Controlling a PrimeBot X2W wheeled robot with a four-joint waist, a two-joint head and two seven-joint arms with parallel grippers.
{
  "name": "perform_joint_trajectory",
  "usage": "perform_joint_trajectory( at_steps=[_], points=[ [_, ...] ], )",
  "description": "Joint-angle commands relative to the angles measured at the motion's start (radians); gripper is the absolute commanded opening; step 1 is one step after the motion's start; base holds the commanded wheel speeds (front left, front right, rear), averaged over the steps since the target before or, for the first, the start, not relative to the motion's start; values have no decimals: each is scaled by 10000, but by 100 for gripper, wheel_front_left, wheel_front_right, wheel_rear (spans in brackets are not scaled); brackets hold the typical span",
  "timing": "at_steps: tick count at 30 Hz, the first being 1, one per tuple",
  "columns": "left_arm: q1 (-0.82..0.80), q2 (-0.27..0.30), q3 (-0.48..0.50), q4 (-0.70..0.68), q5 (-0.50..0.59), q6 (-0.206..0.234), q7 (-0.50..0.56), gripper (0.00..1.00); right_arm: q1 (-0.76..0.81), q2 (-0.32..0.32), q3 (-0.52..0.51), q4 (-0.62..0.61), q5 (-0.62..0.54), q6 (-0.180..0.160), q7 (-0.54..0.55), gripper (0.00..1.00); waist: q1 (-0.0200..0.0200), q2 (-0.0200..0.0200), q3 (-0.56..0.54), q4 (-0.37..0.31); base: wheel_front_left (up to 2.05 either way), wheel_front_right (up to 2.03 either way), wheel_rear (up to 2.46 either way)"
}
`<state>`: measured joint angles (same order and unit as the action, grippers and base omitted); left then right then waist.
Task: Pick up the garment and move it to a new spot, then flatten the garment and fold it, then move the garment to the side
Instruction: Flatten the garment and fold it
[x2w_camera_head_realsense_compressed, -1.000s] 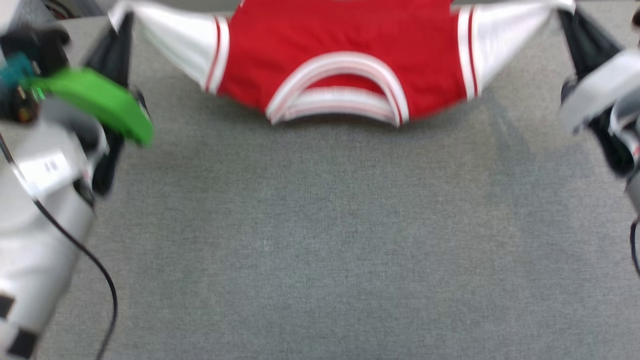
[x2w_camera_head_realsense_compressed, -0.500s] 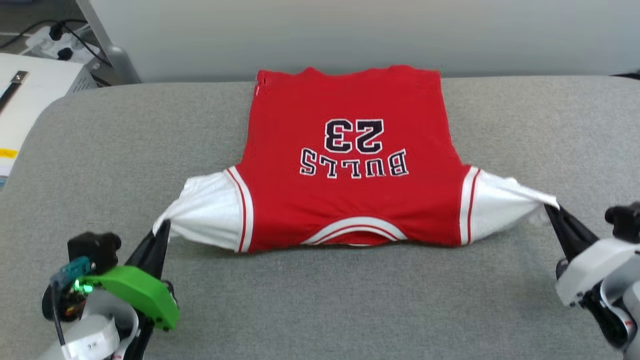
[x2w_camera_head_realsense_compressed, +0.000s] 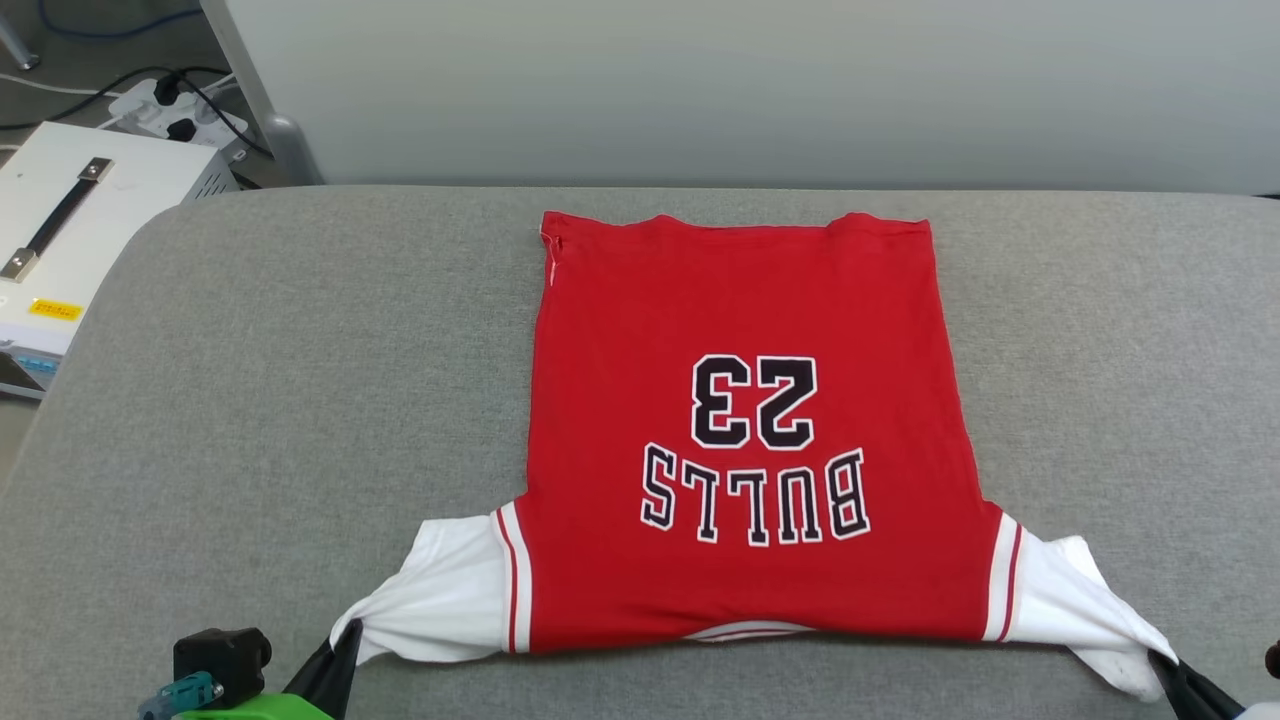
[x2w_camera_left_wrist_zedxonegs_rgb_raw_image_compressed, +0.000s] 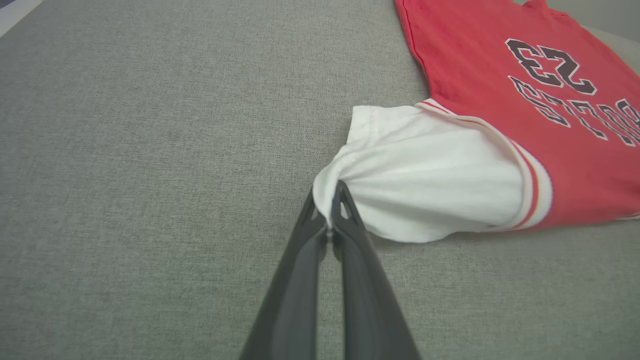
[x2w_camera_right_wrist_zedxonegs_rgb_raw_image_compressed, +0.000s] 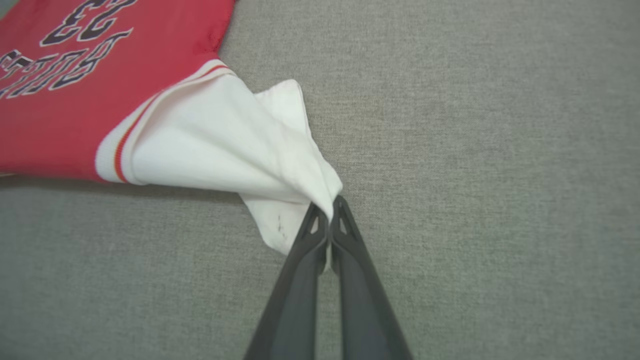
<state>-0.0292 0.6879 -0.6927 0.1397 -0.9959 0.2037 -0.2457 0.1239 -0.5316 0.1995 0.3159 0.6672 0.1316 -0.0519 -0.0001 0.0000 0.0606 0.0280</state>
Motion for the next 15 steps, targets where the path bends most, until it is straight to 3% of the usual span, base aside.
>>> perform_joint_trajectory(
  at_steps=[1, 4, 5, 6, 7, 15],
  points=[
    [100, -8, 31, 22, -52, 105, -46, 0, 256, 40, -248, -176, -191, -9, 215, 0, 1, 0, 105, 60, 0, 0, 0],
    [12, -109, 35, 45, 32, 119, -62, 0, 550, 285, -636, -650, -426, -9, 788, 0, 1, 0, 258, 78, 0, 0, 0],
    [-42, -144, 27, 38, 65, 109, -66, 0, 553, 338, -698, -798, -490, -9, 962, 20, 1, 0, 303, 78, 0, 0, 0],
    [-116, -187, 19, 24, 97, 84, -69, 0, 506, 403, -821, -985, -574, -9, 1149, 82, 1, 0, 356, 71, 0, 0, 0],
    [-188, -216, 26, 6, 143, 78, -74, 0, 446, 444, -909, -1148, -635, -9, 1296, 100, 1, 0, 400, 68, 0, 0, 0],
    [-838, -406, 112, -506, 774, 215, -117, 0, -845, 304, -2178, -3172, -981, -9, 1838, 100, 1, 0, 980, 209, 0, 0, 0]
  ],
)
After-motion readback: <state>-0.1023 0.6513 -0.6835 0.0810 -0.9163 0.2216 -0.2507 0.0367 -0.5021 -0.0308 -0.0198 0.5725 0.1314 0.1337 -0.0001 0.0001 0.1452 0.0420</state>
